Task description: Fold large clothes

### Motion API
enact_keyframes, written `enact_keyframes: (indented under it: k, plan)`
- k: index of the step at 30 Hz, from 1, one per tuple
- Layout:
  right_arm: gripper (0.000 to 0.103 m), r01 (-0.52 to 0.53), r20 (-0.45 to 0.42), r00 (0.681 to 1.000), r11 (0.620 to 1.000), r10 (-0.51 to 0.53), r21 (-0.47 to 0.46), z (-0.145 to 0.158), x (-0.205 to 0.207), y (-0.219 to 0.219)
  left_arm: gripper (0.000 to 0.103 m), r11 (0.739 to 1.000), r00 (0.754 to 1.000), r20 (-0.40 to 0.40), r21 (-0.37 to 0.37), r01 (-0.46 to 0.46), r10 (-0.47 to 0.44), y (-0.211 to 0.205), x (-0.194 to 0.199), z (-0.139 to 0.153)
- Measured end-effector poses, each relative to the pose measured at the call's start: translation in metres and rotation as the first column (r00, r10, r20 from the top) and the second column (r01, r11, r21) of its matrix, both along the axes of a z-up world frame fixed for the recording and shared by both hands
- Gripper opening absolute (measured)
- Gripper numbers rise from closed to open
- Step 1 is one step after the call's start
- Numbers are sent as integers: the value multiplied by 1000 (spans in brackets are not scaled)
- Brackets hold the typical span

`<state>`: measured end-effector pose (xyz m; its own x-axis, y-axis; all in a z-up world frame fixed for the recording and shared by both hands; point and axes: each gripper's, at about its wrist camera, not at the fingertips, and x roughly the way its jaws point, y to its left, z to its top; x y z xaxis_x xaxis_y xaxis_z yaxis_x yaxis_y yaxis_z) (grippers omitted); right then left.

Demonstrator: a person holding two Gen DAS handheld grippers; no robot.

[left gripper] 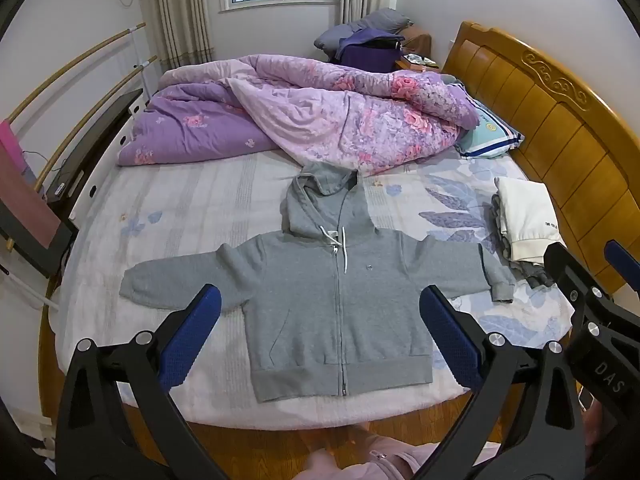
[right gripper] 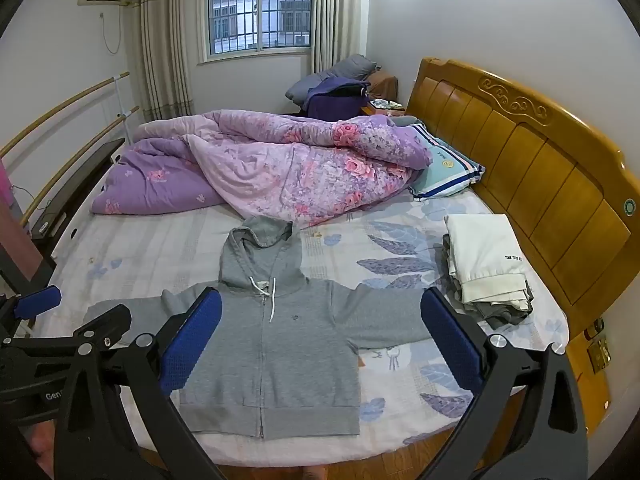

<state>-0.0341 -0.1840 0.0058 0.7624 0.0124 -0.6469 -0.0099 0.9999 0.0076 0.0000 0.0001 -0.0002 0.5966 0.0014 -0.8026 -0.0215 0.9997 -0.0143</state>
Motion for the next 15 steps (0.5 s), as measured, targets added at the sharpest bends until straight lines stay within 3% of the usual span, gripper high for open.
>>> enact_keyframes:
  k: [15]
  plan:
    - [96, 2, -1, 1000, 1000, -2, 2, 0, 0, 0, 99, 1000, 1000, -1, 3, 0, 0, 0, 0, 0]
